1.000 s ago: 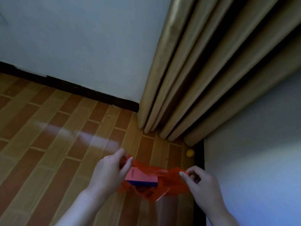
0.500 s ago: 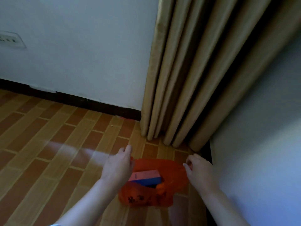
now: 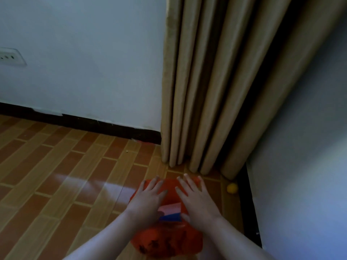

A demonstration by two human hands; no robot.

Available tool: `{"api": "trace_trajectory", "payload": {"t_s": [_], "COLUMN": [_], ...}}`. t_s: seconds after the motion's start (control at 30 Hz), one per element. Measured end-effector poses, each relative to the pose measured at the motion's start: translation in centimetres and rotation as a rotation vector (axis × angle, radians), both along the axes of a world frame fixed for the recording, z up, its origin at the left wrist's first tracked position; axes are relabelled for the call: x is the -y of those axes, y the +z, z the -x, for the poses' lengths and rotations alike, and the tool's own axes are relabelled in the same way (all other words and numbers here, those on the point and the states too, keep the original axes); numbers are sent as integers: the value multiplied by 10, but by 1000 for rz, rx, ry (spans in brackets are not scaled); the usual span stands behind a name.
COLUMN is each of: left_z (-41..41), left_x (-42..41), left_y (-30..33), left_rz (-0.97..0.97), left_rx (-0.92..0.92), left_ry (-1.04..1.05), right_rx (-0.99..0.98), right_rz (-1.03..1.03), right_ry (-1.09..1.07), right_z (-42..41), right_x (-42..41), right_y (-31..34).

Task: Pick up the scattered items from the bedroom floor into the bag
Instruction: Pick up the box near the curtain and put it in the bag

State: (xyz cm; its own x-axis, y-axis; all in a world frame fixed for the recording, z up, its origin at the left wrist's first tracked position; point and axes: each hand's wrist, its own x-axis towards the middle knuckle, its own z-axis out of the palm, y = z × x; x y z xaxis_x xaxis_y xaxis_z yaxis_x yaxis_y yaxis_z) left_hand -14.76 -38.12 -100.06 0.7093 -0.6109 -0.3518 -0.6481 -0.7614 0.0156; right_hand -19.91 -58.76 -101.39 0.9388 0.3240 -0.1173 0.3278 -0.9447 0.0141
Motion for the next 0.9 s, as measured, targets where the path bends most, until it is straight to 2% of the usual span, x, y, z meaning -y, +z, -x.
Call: {"api": "trace_trajectory", "payload": {"t_s": [0.1,0.2,0.3,0.43,0.57,0.63,0.7,0.77,0.83,0.9], "left_z": [-7,-7,2,13,17,17,16,17,19,22], "left_x": [-8,-19,-25,-30,-35,-35,-33,-28,-21,-16], "left_y": [-30,-64,-92,-116,-126,-123,-118,-113,-108,-103], "left_rz": [-64,-127,-169,-172,-136,-92,-9,88,157,171], "left_rx": [-44,-72,-98,-176,-188,-177,-129,-47,22,24], "left_ry": [-21,-27,4,71,112,120,95,32,-33,-68], "right_rx": [-218,-359,-440,-472,-450,-428,-314,-95,85,98], "right_rz": [16,48,106,187,293,270,195,130,29,-40], "right_ry": [-33,33,56,-36,-201,-328,-361,-246,-28,180], "right_z": [0,9,14,18,16,11,6,5,7,10], "right_x": [6,8,9,23,41,44,42,32,15,-5], "right_y": [-25,-51,-73,-97,-99,-90,-77,-65,-60,-61]}}
